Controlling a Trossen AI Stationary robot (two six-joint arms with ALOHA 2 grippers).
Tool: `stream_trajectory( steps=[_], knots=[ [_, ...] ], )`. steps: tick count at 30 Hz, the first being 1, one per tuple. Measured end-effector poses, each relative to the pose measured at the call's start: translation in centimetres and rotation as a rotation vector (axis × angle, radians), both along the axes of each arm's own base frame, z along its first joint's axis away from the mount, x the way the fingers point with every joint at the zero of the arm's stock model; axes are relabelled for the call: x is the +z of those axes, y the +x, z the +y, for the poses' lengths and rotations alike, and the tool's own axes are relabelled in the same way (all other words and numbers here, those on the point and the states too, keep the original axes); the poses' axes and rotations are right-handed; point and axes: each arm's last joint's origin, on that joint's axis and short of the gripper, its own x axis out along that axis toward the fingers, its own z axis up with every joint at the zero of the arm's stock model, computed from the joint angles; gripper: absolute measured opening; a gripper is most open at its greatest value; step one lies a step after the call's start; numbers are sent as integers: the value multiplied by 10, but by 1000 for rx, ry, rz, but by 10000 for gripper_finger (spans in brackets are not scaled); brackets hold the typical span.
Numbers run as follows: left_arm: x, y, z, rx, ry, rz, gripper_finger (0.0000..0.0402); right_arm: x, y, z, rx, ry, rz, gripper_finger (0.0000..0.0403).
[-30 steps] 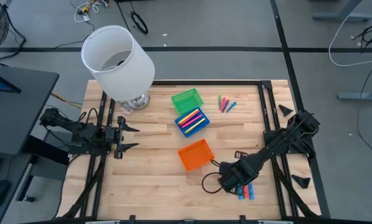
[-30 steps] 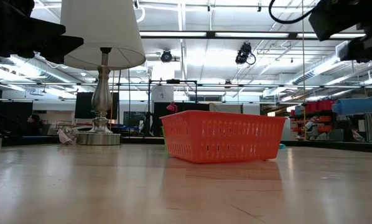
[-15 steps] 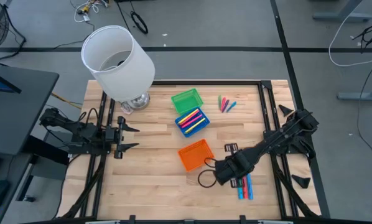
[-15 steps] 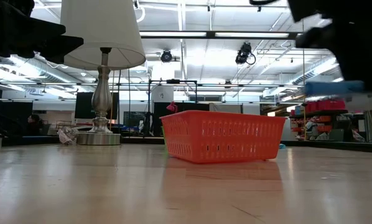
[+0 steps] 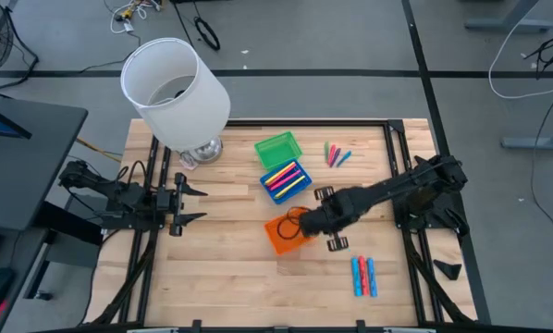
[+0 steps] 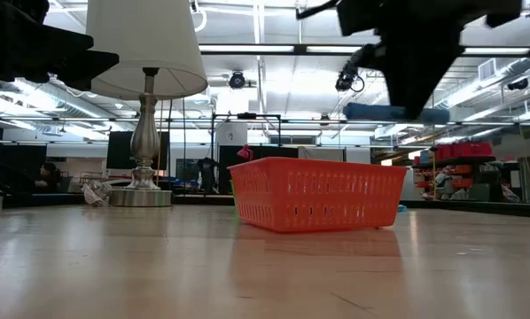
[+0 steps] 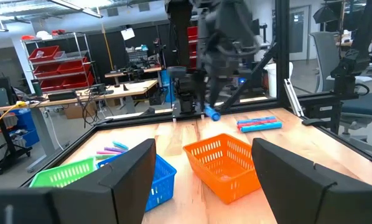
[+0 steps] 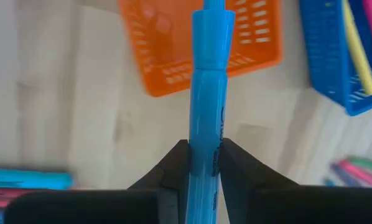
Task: Pick & Place Markers
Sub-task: Put the left blue highlighter pen into the green bin
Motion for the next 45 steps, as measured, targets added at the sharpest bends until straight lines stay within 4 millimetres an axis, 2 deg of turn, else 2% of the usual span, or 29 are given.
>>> stream_trajectory(
  steps=[8,16,27,37,45],
  knots=[
    [0,0,0,0,0,0,273,1,11,-49,75,-93,5,71],
    [0,0,0,0,0,0,273,-5,32,-92,205,-202,-69,71],
    [0,0,0,0,0,0,273,-16,66,-149,340,-530,-137,71],
    [0,0,0,0,0,0,273,-23,101,-203,272,-564,-140,71],
    [0,0,0,0,0,0,273,-42,115,-231,266,-521,-103,71]
  ],
)
